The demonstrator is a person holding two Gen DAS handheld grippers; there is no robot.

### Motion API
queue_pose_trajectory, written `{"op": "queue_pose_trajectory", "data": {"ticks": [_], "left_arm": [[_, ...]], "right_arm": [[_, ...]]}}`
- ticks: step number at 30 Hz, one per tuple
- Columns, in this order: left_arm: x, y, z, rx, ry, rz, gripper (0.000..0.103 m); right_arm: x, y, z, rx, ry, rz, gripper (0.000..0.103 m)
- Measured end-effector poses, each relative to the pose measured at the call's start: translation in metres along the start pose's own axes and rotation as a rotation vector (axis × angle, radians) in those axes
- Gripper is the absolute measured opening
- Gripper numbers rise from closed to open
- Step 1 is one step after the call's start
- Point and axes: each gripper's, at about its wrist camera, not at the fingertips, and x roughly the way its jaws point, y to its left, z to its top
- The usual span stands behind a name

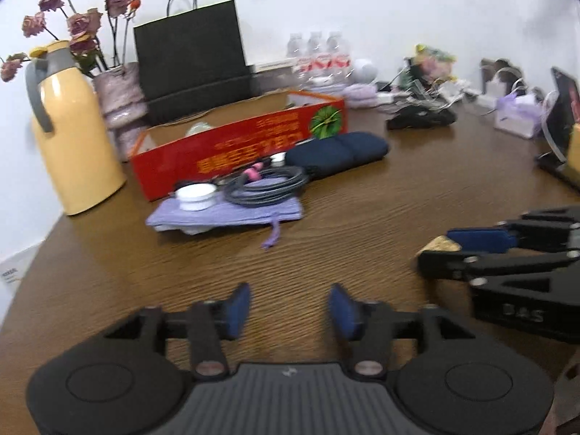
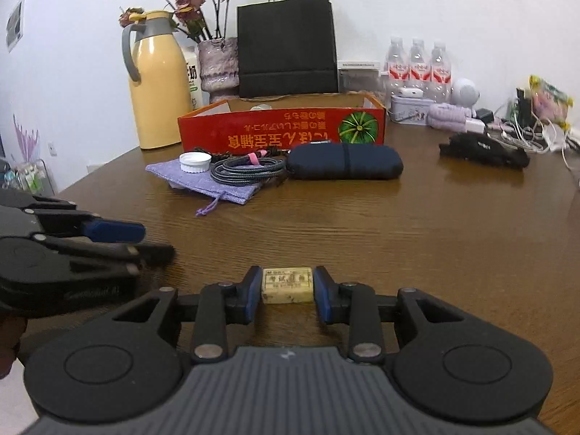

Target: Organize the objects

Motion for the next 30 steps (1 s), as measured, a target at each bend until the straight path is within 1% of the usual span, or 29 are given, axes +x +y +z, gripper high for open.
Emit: {"op": "queue_pose_trajectory", "data": {"ticks": [2,3,5,8,10,12,13,14,15,17,20,24,25,27,29,30], "left_arm": [[-0.003,0.0,-0.001,-0.018,0.001,0.001,0.053],[-0.006,0.003,-0.002,-0.033,-0.005,0.006,0.056],[-0.01,0.008,-0.004,-0.058,-0.015,0.001,0.06],[-0.014,0.014,-0.008,-0.074,-0.028,-0.016,0.061],[-0.015,0.014,-0.008,-0.068,-0.024,-0.044,0.061],[-0.016,0.012,-0.008,-0.065,-0.023,-0.088,0.061],[-0.017,0.01,-0.008,-0.059,-0.029,-0.107,0.061],[-0.018,0.007,-0.008,-0.043,-0.036,-0.121,0.061],[-0.018,0.005,-0.008,-0.032,-0.04,-0.12,0.061],[-0.016,0.003,-0.007,-0.029,-0.038,-0.106,0.061],[-0.01,0.011,-0.001,-0.05,-0.036,-0.073,0.061],[0.011,0.041,0.029,-0.117,-0.056,0.015,0.064],[0.021,0.051,0.04,-0.132,-0.064,0.049,0.064],[0.037,0.062,0.058,-0.122,-0.084,0.084,0.064],[0.053,0.071,0.071,-0.094,-0.091,0.092,0.063],[0.064,0.075,0.077,-0.092,-0.081,0.094,0.063]], "right_arm": [[-0.001,-0.002,-0.001,0.005,-0.008,0.0,0.04],[0.0,-0.002,-0.001,0.002,-0.012,-0.002,0.042],[0.0,-0.001,-0.004,-0.014,-0.023,0.005,0.051],[0.001,0.009,-0.005,-0.071,-0.019,-0.007,0.052],[0.002,0.013,-0.004,-0.082,-0.014,-0.012,0.052],[0.002,0.013,-0.004,-0.077,-0.013,-0.008,0.052],[0.001,0.012,-0.003,-0.069,-0.013,-0.009,0.047],[0.001,0.011,-0.003,-0.063,-0.012,-0.01,0.038],[0.001,0.01,-0.002,-0.059,-0.012,-0.012,0.032],[0.0,0.007,-0.002,-0.05,-0.01,-0.013,0.031],[0.001,0.004,0.0,-0.037,-0.006,-0.021,0.031],[0.002,0.0,0.011,-0.034,-0.01,-0.006,0.031],[0.003,-0.001,0.016,-0.033,-0.015,-0.006,0.031],[0.006,-0.004,0.025,-0.032,-0.034,-0.003,0.031],[0.011,-0.005,0.035,-0.038,-0.043,-0.007,0.031],[0.014,-0.005,0.039,-0.042,-0.047,-0.013,0.031]]}}
